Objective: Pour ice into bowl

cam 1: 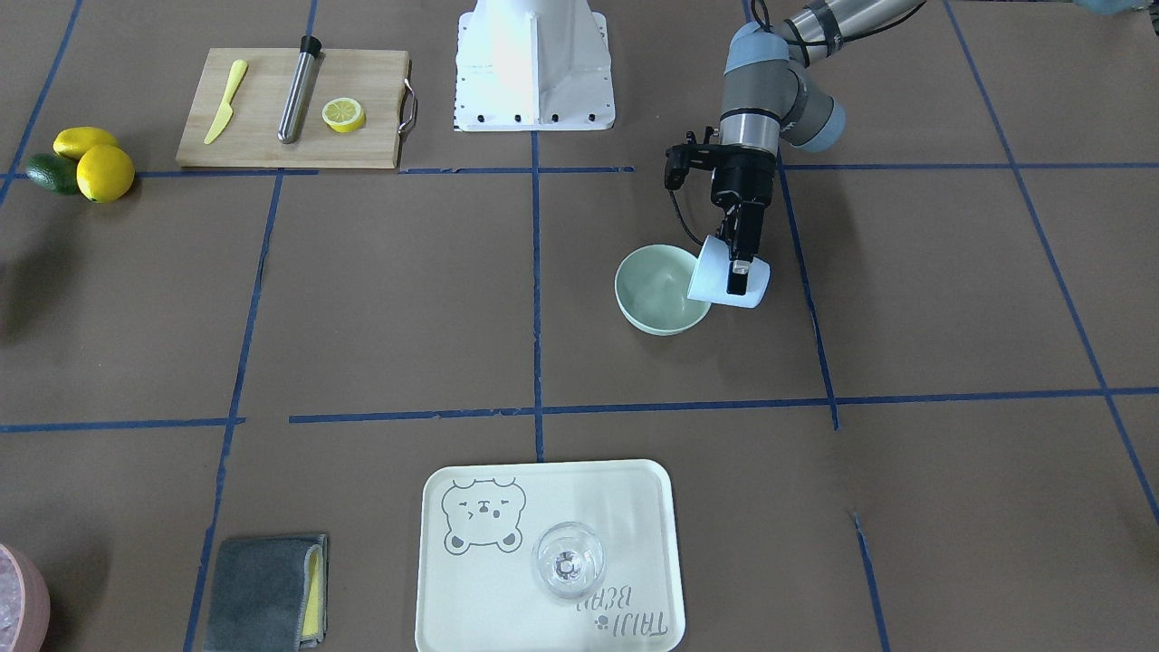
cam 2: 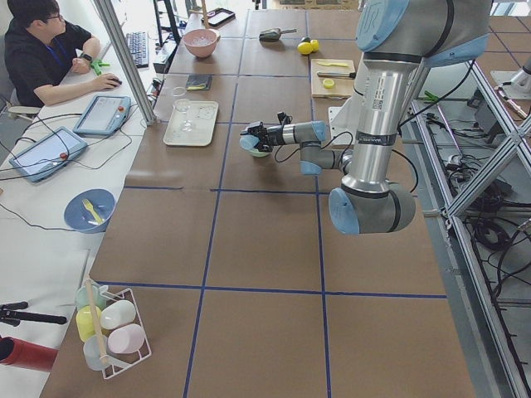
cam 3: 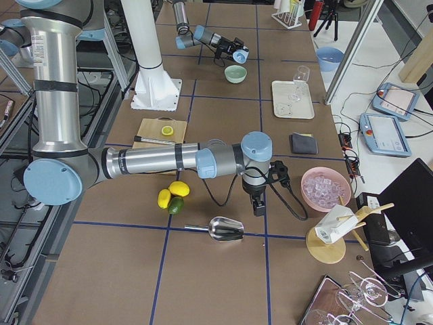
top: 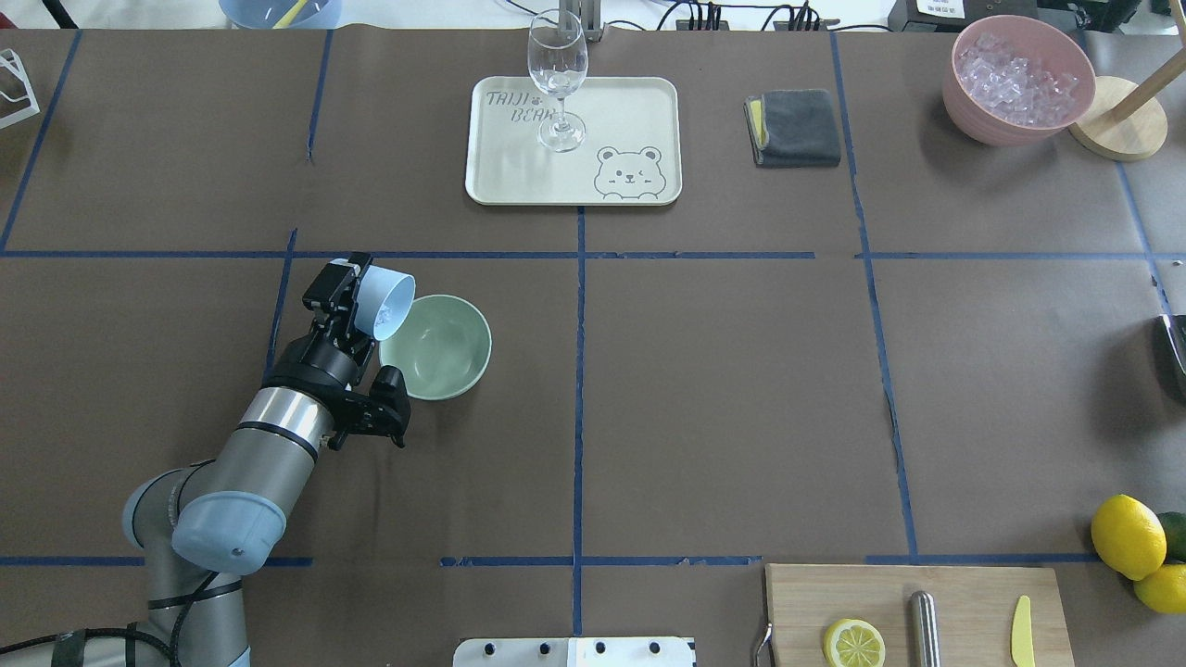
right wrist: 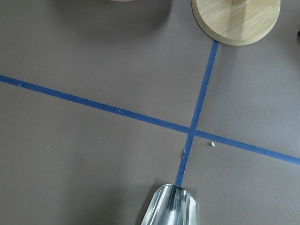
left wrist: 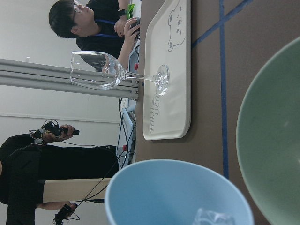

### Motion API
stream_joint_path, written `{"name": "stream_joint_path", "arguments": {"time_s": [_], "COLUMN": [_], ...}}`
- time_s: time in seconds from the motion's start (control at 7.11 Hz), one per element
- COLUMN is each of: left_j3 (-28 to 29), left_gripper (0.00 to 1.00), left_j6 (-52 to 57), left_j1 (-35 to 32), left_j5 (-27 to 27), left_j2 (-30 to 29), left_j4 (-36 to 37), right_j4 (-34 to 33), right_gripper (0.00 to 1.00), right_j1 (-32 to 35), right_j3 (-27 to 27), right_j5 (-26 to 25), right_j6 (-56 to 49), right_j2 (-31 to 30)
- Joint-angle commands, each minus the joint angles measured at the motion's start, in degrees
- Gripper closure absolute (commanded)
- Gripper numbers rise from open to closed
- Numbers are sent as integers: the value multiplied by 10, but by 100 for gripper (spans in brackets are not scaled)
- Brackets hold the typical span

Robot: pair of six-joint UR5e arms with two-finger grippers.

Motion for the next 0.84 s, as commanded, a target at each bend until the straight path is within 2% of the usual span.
{"name": "stream_joint_path", "arguments": {"time_s": [0.0,0.42,0.7], "left_j3": [-2,-3,-1], "left_gripper": [100,100,100], "left_j6": [90,175,182], "left_j1": [0,1,1], "left_j5": [0,0,0], "left_j2": [0,0,1], "left_j4": [0,-1,-1], "right_j4": [-1,0,0], "right_gripper": [0,0,0], "right_j1": [0,0,0], "right_j3": [0,0,0], "right_j5": [0,0,0], "right_j6": [0,0,0], "right_j2": [0,0,0]}}
